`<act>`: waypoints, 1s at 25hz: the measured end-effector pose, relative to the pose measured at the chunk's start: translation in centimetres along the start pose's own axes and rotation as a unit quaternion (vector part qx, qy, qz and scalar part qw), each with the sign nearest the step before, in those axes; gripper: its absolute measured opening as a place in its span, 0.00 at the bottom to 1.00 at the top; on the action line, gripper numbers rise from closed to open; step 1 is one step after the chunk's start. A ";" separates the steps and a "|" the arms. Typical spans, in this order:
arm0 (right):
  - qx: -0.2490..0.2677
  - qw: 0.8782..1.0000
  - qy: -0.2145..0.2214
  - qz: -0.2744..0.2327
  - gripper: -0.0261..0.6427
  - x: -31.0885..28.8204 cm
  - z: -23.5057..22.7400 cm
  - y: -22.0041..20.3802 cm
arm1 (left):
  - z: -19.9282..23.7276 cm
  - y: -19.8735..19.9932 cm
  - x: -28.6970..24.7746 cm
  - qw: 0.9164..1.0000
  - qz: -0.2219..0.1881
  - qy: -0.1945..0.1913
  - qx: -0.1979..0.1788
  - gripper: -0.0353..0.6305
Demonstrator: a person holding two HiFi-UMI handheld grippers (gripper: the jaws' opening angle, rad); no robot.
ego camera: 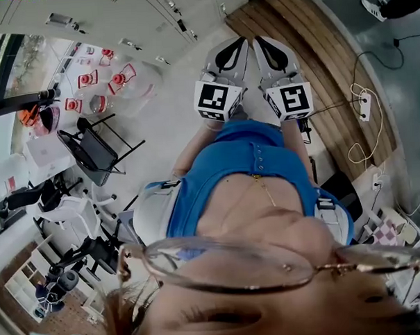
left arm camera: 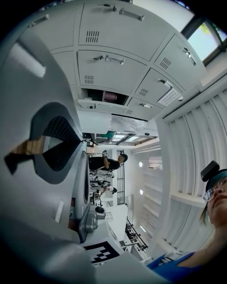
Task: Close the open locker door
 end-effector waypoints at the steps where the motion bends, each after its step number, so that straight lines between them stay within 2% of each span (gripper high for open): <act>1: -0.001 1.000 0.000 -0.001 0.04 -0.6 0.0 0.0 | 0.6 0.0 -0.2 1.000 0.002 -0.001 -0.001 0.04; 5: -0.001 1.000 -0.005 -0.007 0.04 -2.4 0.1 0.0 | 2.4 -0.3 -0.7 1.000 0.012 -0.007 -0.004 0.04; 10: 0.007 1.000 -0.017 -0.012 0.04 -4.0 0.4 0.1 | 4.1 -0.1 -0.8 1.000 0.006 -0.010 -0.001 0.04; 15: 0.000 1.000 -0.002 -0.008 0.04 -5.4 0.3 0.1 | 5.2 -0.3 -0.8 1.000 0.017 -0.005 0.001 0.04; 19: -0.003 1.000 0.009 -0.009 0.04 -6.8 0.0 -0.1 | 6.2 -0.1 -1.5 1.000 0.011 0.007 0.004 0.04; 25: -0.013 1.000 0.023 -0.012 0.04 -9.2 -1.8 -0.6 | 7.9 -0.4 -3.6 0.999 0.020 0.025 0.003 0.04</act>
Point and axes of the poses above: the fingertips, and each gripper's own axes: x backward along the fingers, z to its left, y out of its top, the point moved 6 cm from there along x, backward along the fingers, and after that the axes turned 10 degrees about y, right-handed, at the moved point
